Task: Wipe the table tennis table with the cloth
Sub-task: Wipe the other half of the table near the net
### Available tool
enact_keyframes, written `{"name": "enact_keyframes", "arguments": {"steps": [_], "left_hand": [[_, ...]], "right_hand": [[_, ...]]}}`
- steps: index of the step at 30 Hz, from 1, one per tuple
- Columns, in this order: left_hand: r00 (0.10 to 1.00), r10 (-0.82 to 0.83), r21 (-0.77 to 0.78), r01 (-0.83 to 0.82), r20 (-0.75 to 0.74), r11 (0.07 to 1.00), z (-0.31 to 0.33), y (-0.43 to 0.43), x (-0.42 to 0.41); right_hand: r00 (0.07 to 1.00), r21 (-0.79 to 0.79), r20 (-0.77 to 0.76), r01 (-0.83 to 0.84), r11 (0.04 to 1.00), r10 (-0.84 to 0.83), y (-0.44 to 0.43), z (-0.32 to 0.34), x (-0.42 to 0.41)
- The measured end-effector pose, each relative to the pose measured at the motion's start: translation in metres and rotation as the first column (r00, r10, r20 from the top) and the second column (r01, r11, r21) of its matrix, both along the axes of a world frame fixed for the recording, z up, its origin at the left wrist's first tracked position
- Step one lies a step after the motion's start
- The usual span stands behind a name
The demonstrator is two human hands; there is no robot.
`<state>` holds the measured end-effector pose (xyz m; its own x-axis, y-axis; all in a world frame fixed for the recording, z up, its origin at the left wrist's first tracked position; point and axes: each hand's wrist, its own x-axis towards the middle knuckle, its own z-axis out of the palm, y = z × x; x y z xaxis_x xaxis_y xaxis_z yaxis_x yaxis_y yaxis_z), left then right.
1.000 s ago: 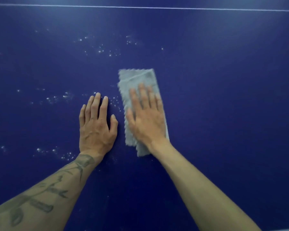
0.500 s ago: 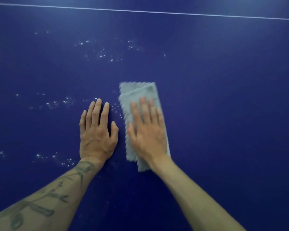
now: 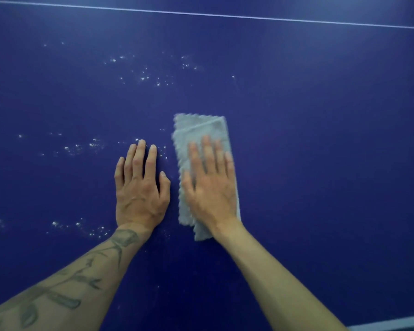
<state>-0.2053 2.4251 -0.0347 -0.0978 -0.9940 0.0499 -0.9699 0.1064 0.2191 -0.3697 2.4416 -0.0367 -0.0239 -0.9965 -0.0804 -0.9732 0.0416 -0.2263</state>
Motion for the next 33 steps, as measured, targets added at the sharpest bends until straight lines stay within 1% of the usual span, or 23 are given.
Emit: {"name": "enact_keyframes", "arguments": {"steps": [1,2,3,5,7,8,10,11,12,14,16,17,18,21,23,26,28,31,32,33], "left_hand": [[1.000,0.000,0.000,0.000,-0.002,1.000,0.000,0.000,0.000],[1.000,0.002,0.003,-0.002,-0.004,1.000,0.000,0.000,0.000],[1.000,0.005,0.008,-0.005,-0.005,1.000,0.001,-0.001,0.000],[1.000,0.005,0.017,-0.005,0.000,1.000,0.001,-0.001,0.001],[1.000,0.000,0.023,0.000,0.006,1.000,0.001,0.000,0.001],[1.000,-0.001,0.024,0.000,0.004,1.000,0.001,0.000,0.002],[1.000,0.000,0.018,0.000,0.001,1.000,0.000,0.002,0.002],[1.000,-0.002,0.016,0.002,0.004,1.000,0.000,0.001,0.002],[1.000,-0.005,0.018,0.005,0.009,1.000,0.000,0.001,0.002],[1.000,-0.014,0.025,0.014,0.006,1.000,0.003,0.000,0.001],[1.000,-0.024,0.029,0.024,-0.019,0.999,0.007,-0.002,0.002],[0.999,-0.031,0.024,0.031,-0.035,0.999,0.008,-0.004,0.004],[0.998,-0.038,0.017,0.039,-0.045,0.999,0.009,-0.008,0.008],[0.998,-0.017,0.004,0.017,-0.058,1.000,0.013,-0.032,0.021],[0.998,0.010,0.015,-0.009,-0.060,1.000,0.012,-0.053,0.029],[0.999,0.009,0.031,-0.008,-0.036,0.999,0.006,-0.069,0.038],[1.000,0.001,0.023,-0.001,-0.022,1.000,0.002,-0.070,0.040],[1.000,0.004,0.017,-0.004,-0.024,1.000,-0.001,-0.070,0.042],[1.000,0.007,0.015,-0.007,-0.026,1.000,0.000,-0.071,0.042],[1.000,0.007,0.016,-0.007,-0.025,1.000,0.000,-0.072,0.041]], "right_hand": [[0.996,-0.003,0.006,-0.089,0.996,0.089,0.012,0.001,-0.001],[0.991,-0.002,0.002,-0.133,0.991,0.133,0.020,0.001,-0.011],[0.993,0.008,-0.006,-0.120,0.993,0.120,0.024,0.002,-0.025],[0.999,0.048,-0.026,0.044,0.998,-0.042,0.017,0.005,-0.056],[0.975,0.073,-0.045,0.219,0.973,-0.216,-0.011,0.007,-0.078],[0.960,0.069,-0.045,0.279,0.958,-0.277,-0.030,0.009,-0.080],[0.942,0.053,-0.037,0.334,0.941,-0.333,-0.066,0.008,-0.069],[0.943,0.050,-0.039,0.332,0.942,-0.330,-0.079,0.007,-0.055],[0.953,0.049,-0.034,0.302,0.952,-0.301,-0.086,0.006,-0.039],[0.989,0.033,-0.012,0.149,0.988,-0.148,-0.081,0.006,-0.009],[1.000,0.026,0.004,-0.016,1.000,0.016,-0.064,0.007,-0.004],[0.999,0.028,0.006,-0.047,0.999,0.047,-0.060,0.008,-0.013],[1.000,0.045,0.002,-0.025,0.999,0.025,-0.059,0.010,-0.027],[0.977,0.109,-0.044,0.211,0.971,-0.208,-0.077,0.014,-0.071],[0.943,0.092,-0.071,0.331,0.939,-0.325,-0.104,0.015,-0.080],[0.923,0.067,-0.040,0.386,0.920,-0.384,-0.152,0.015,-0.061],[0.953,0.067,-0.016,0.304,0.950,-0.303,-0.169,0.011,-0.035],[1.000,0.044,0.000,0.022,0.999,-0.022,-0.152,0.008,-0.004],[0.999,0.035,-0.006,-0.049,0.998,0.049,-0.141,0.007,-0.004],[0.997,0.028,-0.014,-0.076,0.997,0.077,-0.134,0.007,-0.013]]}}
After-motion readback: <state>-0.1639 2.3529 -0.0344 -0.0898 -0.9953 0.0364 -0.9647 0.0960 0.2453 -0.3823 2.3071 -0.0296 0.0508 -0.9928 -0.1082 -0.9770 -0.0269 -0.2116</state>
